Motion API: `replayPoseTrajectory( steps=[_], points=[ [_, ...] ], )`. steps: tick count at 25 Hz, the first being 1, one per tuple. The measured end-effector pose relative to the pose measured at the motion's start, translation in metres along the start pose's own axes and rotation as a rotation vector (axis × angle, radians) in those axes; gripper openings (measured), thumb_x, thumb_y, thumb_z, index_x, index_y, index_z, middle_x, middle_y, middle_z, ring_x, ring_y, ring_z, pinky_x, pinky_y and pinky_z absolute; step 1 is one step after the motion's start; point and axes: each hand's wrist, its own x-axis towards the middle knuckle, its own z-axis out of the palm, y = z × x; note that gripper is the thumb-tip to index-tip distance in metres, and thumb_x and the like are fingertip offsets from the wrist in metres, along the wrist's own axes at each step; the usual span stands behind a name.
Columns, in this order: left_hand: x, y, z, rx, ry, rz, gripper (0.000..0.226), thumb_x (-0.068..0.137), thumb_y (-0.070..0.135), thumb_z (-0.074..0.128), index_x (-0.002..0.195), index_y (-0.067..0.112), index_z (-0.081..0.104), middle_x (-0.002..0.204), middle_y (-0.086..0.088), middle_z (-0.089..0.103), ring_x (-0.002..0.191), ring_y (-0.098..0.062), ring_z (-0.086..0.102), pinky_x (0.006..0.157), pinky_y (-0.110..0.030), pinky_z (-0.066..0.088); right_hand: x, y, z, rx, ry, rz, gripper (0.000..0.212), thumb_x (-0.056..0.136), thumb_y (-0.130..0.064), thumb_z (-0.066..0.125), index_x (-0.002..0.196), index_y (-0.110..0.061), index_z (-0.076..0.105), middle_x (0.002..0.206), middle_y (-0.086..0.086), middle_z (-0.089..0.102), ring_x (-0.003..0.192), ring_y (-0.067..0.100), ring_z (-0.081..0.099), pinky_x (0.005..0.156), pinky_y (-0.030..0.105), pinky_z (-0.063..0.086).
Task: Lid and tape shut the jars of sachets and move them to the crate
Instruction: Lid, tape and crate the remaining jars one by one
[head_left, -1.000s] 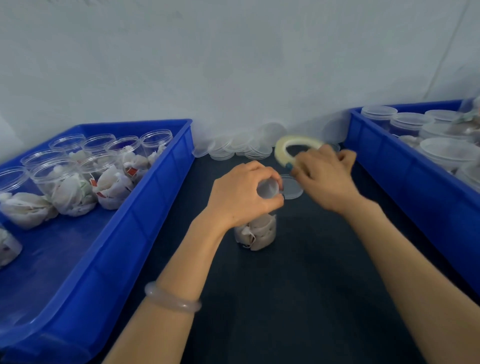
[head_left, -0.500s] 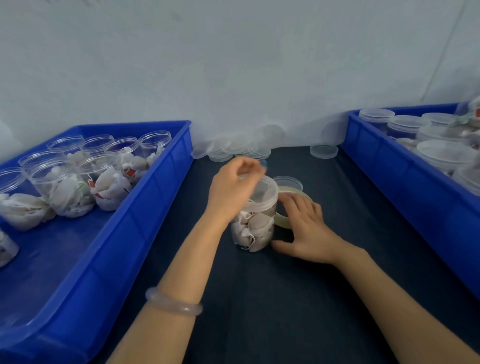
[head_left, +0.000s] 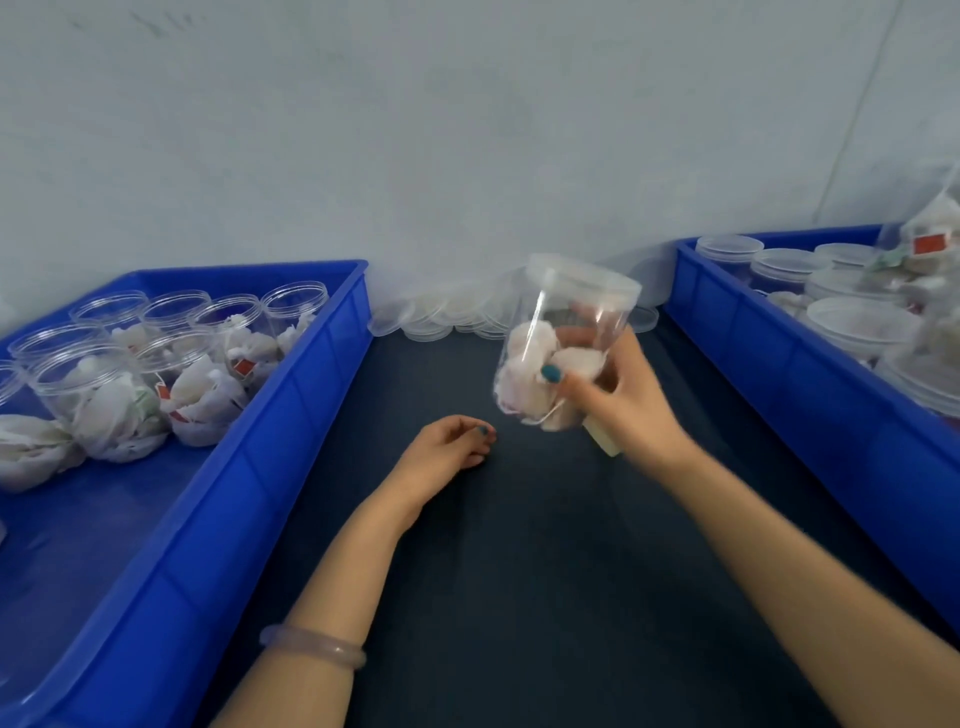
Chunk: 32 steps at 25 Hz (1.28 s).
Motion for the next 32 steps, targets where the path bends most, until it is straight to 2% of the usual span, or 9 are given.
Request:
replayPoseTrajectory(
  steps=[4, 8, 11, 14, 18, 22, 28, 30, 32],
  points=[
    [0.000, 0.001, 0.002, 0.034, 0.011, 0.013, 0.016, 0.103, 0.017, 0.052, 0.104, 0.017, 0.068, 0.110, 0.000, 0.069, 0.100, -0.008, 0.064, 0.083, -0.014, 0.052, 0.014, -0.006, -0.021, 0.148, -0.258, 0.125, 0.079, 0.068, -0.057, 0.067, 0.135, -0.019, 0.050, 0.119, -0.001, 0.069, 0.108, 0.014, 0.067, 0.090, 0.029, 0.054],
    [-0.002, -0.001, 0.002, 0.084, 0.037, 0.027, 0.016, 0.101, 0.023, 0.055, 0.107, 0.018, 0.069, 0.104, 0.001, 0.073, 0.096, -0.008, 0.067, 0.073, -0.009, 0.049, -0.020, 0.026, 0.007, 0.101, -0.258, 0.272, 0.073, 0.074, -0.045, 0.081, 0.133, -0.016, 0.050, 0.113, -0.002, 0.071, 0.103, 0.010, 0.069, 0.092, 0.033, 0.056],
    [-0.001, -0.002, 0.002, 0.121, 0.034, 0.036, 0.015, 0.101, 0.025, 0.055, 0.106, 0.023, 0.069, 0.104, 0.005, 0.073, 0.098, -0.007, 0.067, 0.080, -0.015, 0.049, -0.023, 0.026, 0.007, 0.080, -0.221, 0.254, 0.073, 0.067, -0.042, 0.077, 0.131, -0.020, 0.050, 0.115, -0.003, 0.069, 0.104, 0.008, 0.068, 0.089, 0.031, 0.057],
    [0.002, -0.005, 0.001, 0.105, 0.018, 0.032, 0.017, 0.102, 0.020, 0.054, 0.102, 0.024, 0.069, 0.107, 0.006, 0.070, 0.100, -0.005, 0.066, 0.085, -0.015, 0.051, 0.011, 0.012, -0.023, -0.010, 0.045, 0.154, 0.058, 0.075, -0.036, 0.082, 0.122, -0.023, 0.051, 0.111, -0.005, 0.067, 0.091, 0.001, 0.069, 0.071, 0.019, 0.055],
    [0.005, -0.008, 0.000, 0.144, 0.011, 0.036, 0.015, 0.101, 0.022, 0.055, 0.101, 0.028, 0.069, 0.110, 0.007, 0.068, 0.106, -0.008, 0.064, 0.095, -0.024, 0.051, 0.074, -0.005, -0.106, -0.441, 0.568, 0.103, 0.087, 0.075, -0.047, 0.081, 0.142, -0.021, 0.031, 0.134, -0.001, 0.054, 0.115, 0.021, 0.058, 0.096, 0.043, 0.049],
    [0.005, -0.007, 0.002, 0.180, 0.011, 0.033, 0.015, 0.101, 0.020, 0.056, 0.101, 0.029, 0.068, 0.113, 0.009, 0.066, 0.107, -0.007, 0.062, 0.099, -0.027, 0.049, 0.102, 0.009, -0.175, -0.466, 0.876, 0.334, 0.102, 0.080, -0.034, 0.080, 0.154, -0.023, 0.011, 0.148, 0.010, 0.039, 0.132, 0.033, 0.045, 0.109, 0.043, 0.039],
    [0.003, -0.006, 0.001, 0.217, 0.025, 0.041, 0.015, 0.100, 0.022, 0.056, 0.102, 0.029, 0.068, 0.109, 0.010, 0.067, 0.104, -0.005, 0.062, 0.096, -0.026, 0.049, 0.099, 0.037, -0.199, -0.599, 0.872, 0.515, 0.100, 0.091, -0.049, 0.063, 0.157, -0.012, -0.001, 0.161, 0.016, 0.014, 0.147, 0.037, 0.020, 0.120, 0.047, 0.024],
    [0.002, -0.006, 0.001, 0.210, 0.024, 0.046, 0.015, 0.100, 0.021, 0.056, 0.101, 0.029, 0.068, 0.109, 0.009, 0.067, 0.103, -0.006, 0.063, 0.097, -0.026, 0.050, 0.096, 0.043, -0.199, -0.685, 0.924, 0.459, 0.088, 0.099, -0.036, 0.053, 0.156, -0.004, -0.005, 0.162, 0.023, 0.002, 0.150, 0.040, 0.008, 0.122, 0.048, 0.014],
    [0.001, -0.006, 0.002, 0.206, 0.024, 0.052, 0.015, 0.100, 0.021, 0.056, 0.099, 0.030, 0.068, 0.109, 0.010, 0.068, 0.103, -0.006, 0.063, 0.097, -0.026, 0.050, 0.097, 0.051, -0.202, -0.726, 0.948, 0.401, 0.071, 0.101, -0.016, 0.045, 0.155, 0.004, 0.003, 0.160, 0.030, 0.006, 0.148, 0.045, 0.012, 0.121, 0.051, 0.014]
  ],
)
